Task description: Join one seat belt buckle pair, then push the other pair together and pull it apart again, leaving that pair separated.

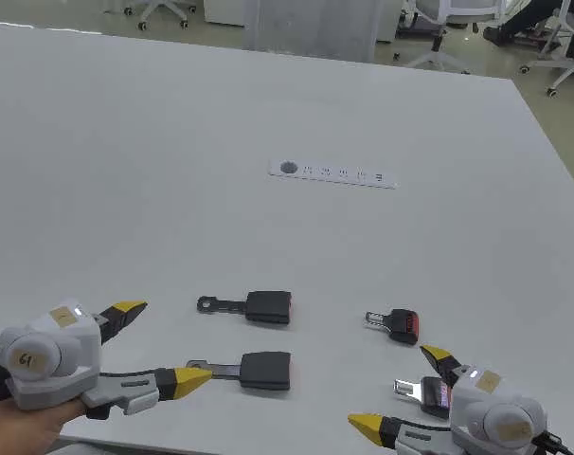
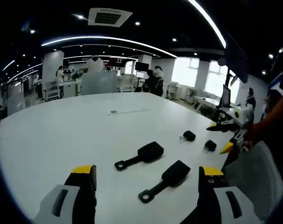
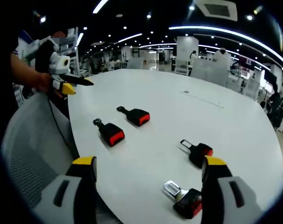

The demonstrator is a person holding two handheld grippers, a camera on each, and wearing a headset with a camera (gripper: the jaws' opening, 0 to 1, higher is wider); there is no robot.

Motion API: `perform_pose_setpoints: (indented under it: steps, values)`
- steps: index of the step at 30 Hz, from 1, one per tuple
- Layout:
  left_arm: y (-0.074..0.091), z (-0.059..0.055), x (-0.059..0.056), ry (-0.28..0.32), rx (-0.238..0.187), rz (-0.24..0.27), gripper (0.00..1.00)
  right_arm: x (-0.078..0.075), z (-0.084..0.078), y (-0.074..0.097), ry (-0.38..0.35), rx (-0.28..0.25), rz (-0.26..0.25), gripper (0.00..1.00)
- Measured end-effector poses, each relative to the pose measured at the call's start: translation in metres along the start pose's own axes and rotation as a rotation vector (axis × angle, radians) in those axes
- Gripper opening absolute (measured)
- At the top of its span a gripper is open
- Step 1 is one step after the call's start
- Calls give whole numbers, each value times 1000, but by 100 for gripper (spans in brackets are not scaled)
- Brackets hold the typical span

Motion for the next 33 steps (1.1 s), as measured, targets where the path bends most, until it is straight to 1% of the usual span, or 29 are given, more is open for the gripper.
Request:
perform_pose_setpoints:
  steps: [7,11,18,26,33]
  values:
    - [0,0,0,-4,5,2,90,-2,-2,0,-5,1,-2,94]
    - [0,-2,1,-11,13,6,89,-2,-4,0,-4,7,-2,94]
    - [-1,-3,-1,-13,22,1,89,-1,-4,0,-3,9,1,94]
    - [-2,-2,-2,-13,21,-4,89,-3,-4,0,-3,13,1,94]
    - [-2,-5,-1,-14,27,-6,88,-3,-6,0,-6,13,2,94]
Point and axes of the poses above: the centre of the closed fingertips' face, and the gripper's own axes: y roughly backward along the fingers, x roughly to its left, z roughly out of its top, the point moved 2 cm from there along y, roughly backward along the fingers, and after that the axes turned 4 degrees about -x, right-handed, at the moved point
